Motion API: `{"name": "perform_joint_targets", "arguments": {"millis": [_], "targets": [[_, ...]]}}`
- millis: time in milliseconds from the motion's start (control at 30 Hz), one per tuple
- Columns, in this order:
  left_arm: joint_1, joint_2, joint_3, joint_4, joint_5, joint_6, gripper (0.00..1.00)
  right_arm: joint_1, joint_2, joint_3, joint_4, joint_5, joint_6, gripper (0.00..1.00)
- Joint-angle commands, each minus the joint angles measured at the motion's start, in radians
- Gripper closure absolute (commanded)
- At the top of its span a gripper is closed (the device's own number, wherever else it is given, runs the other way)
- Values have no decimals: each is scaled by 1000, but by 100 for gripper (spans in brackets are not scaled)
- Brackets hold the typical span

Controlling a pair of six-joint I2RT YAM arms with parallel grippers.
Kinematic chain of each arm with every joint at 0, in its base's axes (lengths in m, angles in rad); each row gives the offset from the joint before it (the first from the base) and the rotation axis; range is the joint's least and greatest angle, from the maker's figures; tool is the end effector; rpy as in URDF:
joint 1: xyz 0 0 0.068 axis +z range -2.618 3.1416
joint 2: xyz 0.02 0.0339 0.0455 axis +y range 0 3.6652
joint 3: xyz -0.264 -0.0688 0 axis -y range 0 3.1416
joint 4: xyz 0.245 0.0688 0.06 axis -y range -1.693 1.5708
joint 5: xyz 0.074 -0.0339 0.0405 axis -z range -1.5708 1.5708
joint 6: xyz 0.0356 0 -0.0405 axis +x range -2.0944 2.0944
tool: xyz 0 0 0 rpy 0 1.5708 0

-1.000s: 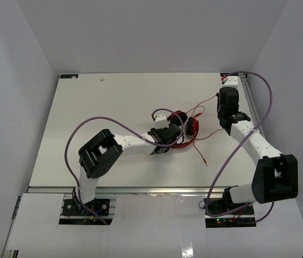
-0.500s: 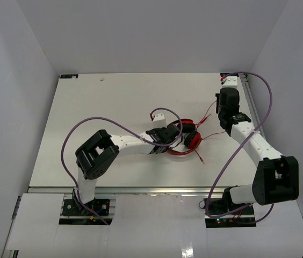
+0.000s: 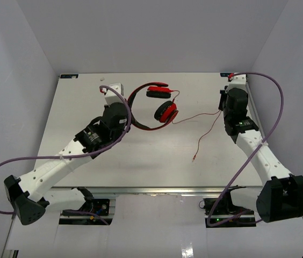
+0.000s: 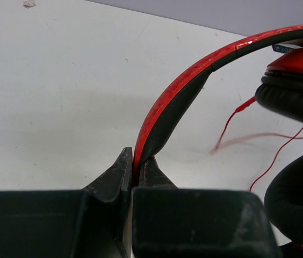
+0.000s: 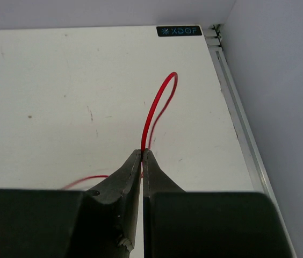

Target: Wrap the headphones

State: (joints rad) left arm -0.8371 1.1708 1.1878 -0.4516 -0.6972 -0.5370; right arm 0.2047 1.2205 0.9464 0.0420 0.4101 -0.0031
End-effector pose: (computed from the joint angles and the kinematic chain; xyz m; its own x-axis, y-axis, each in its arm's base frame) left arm 0.1864 -0.1726 0.3782 -0.3340 -0.2152 -0.9177 0.0099 0.9727 -0.2317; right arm 0.2822 0.0441 0.3284 -0.2258 -0.0498 -0.9729 0.1928 0.9767 -0.0947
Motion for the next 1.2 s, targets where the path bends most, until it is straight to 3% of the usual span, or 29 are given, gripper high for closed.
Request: {"name": "perform_joint_targets", "arguments": {"millis": [0, 233, 400, 433, 467, 500, 567, 733, 833, 1000, 1167], "targets": [[-7, -126, -156, 191, 97, 163, 100, 2, -77, -78, 193, -14, 8, 92], [-8, -260, -239, 312, 227, 239, 100, 2, -107, -115, 236, -7, 8, 92], [-9, -240, -199, 204, 168, 200, 100, -5, -57, -90, 209, 36, 34, 90], [-10, -229, -175, 167, 137, 183, 100, -14, -15, -58, 175, 70, 68, 88], [-8, -222, -158, 130, 61, 152, 100, -23, 21, -21, 72, 76, 89, 75], [-9, -212, -139, 93, 17, 150, 100, -31, 53, 15, 66, 78, 106, 74], [-8, -184, -91, -23, -61, 107, 100, -34, 96, 78, -40, 43, 128, 54], [-8, -192, -14, -97, -94, 96, 100, -33, 27, 72, -28, -255, 86, 32], [-8, -190, 47, -153, -77, 97, 100, -33, -38, 53, -1, -461, 52, 33], [-8, -161, 121, -236, 36, 71, 100, -31, -94, -40, 226, -1021, 77, 33], [-9, -194, 176, -312, 100, 33, 100, -10, -144, -256, 478, -1124, 143, 31]]}}
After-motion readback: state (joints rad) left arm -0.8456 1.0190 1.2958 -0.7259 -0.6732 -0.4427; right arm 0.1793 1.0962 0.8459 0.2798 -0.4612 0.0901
